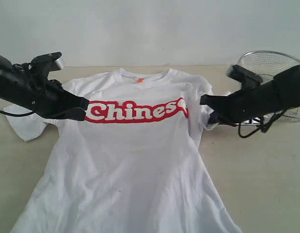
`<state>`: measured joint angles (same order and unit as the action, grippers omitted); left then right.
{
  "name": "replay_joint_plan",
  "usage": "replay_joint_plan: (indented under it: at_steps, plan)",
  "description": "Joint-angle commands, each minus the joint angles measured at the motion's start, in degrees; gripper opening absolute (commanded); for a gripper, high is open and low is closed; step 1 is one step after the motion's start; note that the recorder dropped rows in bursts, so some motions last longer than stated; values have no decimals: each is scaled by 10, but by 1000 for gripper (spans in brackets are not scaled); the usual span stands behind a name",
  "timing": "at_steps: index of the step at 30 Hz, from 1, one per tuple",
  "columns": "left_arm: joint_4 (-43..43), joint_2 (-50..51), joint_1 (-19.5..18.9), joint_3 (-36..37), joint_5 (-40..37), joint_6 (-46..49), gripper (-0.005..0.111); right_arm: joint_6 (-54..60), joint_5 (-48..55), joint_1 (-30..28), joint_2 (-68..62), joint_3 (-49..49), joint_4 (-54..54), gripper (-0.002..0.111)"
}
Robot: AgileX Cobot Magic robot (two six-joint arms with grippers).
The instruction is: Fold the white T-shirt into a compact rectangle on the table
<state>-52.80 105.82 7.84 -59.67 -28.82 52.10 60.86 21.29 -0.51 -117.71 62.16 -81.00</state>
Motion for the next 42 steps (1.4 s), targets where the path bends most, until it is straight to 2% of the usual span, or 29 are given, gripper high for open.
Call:
replay_joint_plan:
  at_steps: [1, 4, 16, 29, 32, 35, 36, 39, 42]
  plan:
    - [-5, -5, 2, 2, -7, 2, 4, 15, -40, 52, 2, 9, 9, 0]
    - [-5, -5, 2, 2, -12, 2, 4, 10, -85, 70, 16, 9, 30, 0]
    - [-5, -5, 2, 2, -13, 2, 4, 7, -146, 69, 98, 9, 68, 0]
    - [-5, -5, 2, 2, -21, 2, 4, 46, -192, 67, 99, 14, 86, 0]
    - [-5, -5, 2, 2, -22, 2, 4, 106, -130, 70, 99, 48, 86, 0]
    - [-5, -5, 2, 2, -22, 2, 4, 108, -53, 76, 99, 76, 116, 0]
    - [-5, -5, 2, 2, -22, 2, 4, 106, -6, 85, 99, 86, 170, 0]
    - [-5, -5, 2, 2, -22, 2, 4, 45, 35, 105, 95, 94, 284, 0]
    - [-7, -5, 2, 2, -22, 2, 4, 35, 94, 114, 75, 94, 338, 0]
